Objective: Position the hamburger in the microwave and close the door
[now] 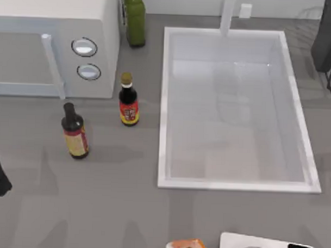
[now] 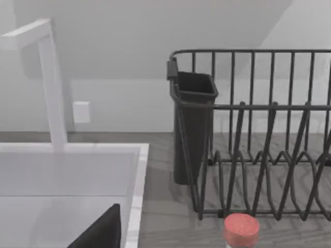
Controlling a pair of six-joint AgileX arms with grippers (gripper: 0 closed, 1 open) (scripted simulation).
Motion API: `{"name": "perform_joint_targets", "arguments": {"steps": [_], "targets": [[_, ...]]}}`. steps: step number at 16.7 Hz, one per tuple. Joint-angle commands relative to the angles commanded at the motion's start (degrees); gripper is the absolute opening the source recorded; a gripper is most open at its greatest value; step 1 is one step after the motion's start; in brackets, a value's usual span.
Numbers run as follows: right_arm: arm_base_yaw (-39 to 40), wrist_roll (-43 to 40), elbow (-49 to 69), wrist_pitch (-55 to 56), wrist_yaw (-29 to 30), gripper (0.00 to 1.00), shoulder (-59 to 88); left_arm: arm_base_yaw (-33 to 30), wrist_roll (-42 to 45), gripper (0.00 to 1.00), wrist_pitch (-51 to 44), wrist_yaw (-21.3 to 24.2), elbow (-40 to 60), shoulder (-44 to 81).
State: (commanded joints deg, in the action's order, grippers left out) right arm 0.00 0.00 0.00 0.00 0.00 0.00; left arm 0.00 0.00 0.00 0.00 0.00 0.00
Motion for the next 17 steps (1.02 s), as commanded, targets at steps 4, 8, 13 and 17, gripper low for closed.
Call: {"name": "perform_joint_targets", "arguments": {"steps": [4,8,13,17], "targets": [[0.00,0.00,0.00,0.00,0.00,1.00,0.00,-1.34,0.66,1.00,-1.29,-0.21,1.47,1.79],[0.00,0.00,0.00,0.00,0.00,1.00,0.00,-9.84,3.97,1.00,-8.65,-0.56,9.20,12.27],[0.00,0.00,0.00,0.00,0.00,1.00,0.00,-27.58,9.27,1.00,-22.72,0.11,26.24,37.95],[0.00,0.00,0.00,0.00,0.00,1.00,0.00,-42.07,12.04,1.00,-34.80,0.53,43.12,65.66]]}}
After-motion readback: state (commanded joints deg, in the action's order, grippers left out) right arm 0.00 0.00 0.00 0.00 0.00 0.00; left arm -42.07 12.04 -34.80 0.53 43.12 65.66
